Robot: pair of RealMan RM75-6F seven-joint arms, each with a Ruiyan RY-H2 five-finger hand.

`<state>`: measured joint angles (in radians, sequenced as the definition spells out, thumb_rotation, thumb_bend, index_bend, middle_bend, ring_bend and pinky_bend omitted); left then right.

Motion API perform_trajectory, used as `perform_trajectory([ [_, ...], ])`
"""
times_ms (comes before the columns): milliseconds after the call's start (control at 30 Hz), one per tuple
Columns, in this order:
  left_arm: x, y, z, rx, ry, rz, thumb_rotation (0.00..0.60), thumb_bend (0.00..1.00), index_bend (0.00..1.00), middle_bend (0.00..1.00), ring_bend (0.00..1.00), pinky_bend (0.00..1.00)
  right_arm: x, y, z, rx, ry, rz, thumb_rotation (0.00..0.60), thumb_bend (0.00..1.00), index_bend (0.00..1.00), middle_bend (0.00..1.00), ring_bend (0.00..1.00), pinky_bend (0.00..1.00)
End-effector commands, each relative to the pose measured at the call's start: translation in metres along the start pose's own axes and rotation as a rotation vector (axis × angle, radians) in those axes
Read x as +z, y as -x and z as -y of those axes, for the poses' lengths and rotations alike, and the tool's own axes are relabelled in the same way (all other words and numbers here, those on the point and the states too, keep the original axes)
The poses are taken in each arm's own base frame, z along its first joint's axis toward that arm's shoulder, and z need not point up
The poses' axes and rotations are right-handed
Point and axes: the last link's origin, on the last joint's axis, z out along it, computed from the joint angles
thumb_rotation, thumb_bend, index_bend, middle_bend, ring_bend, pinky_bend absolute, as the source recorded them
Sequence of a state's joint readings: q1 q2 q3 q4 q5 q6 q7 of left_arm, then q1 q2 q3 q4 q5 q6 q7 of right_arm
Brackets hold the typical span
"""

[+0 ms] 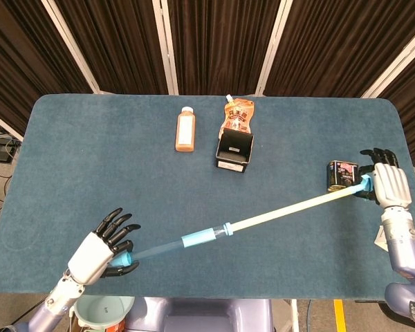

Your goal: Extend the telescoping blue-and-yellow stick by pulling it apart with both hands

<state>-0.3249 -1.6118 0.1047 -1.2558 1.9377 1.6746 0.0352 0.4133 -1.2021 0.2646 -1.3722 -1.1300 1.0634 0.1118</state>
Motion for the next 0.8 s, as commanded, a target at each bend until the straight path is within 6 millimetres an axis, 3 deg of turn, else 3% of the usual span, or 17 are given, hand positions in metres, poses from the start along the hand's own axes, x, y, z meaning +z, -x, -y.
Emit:
perform_trajectory([
  [33, 0.008, 0.007, 0.006, 0.002, -0.019, 0.013, 0.6, 0.39, 0.76, 0.28, 0.13, 0.1, -0.005, 0.007, 0.001, -0.012, -0.009, 0.016, 0.6, 0.32, 0.86, 0.22, 0.11, 0.0],
  [167, 0.008, 0.013, 0.011, 0.017, -0.027, 0.023, 0.6, 0.39, 0.76, 0.28, 0.13, 0.1, -0.014, 0.017, 0.002, -0.016, -0.011, 0.03, 0.6, 0.32, 0.86, 0.22, 0.11, 0.0],
  [600, -0.015, 0.039, 0.038, 0.027, -0.098, 0.156, 0.6, 0.39, 0.76, 0.28, 0.13, 0.1, -0.048, 0.083, 0.005, -0.095, -0.05, 0.201, 0.6, 0.29, 0.84, 0.21, 0.11, 0.0],
  [700, -0.02, 0.044, 0.048, 0.034, -0.128, 0.188, 0.6, 0.38, 0.75, 0.28, 0.13, 0.1, -0.053, 0.099, 0.005, -0.095, -0.062, 0.255, 0.6, 0.25, 0.73, 0.18, 0.11, 0.0],
  [800, -0.024, 0.049, 0.063, 0.052, -0.174, 0.226, 0.6, 0.33, 0.68, 0.28, 0.13, 0.1, -0.055, 0.11, 0.004, -0.089, -0.069, 0.307, 0.6, 0.22, 0.44, 0.12, 0.09, 0.0],
])
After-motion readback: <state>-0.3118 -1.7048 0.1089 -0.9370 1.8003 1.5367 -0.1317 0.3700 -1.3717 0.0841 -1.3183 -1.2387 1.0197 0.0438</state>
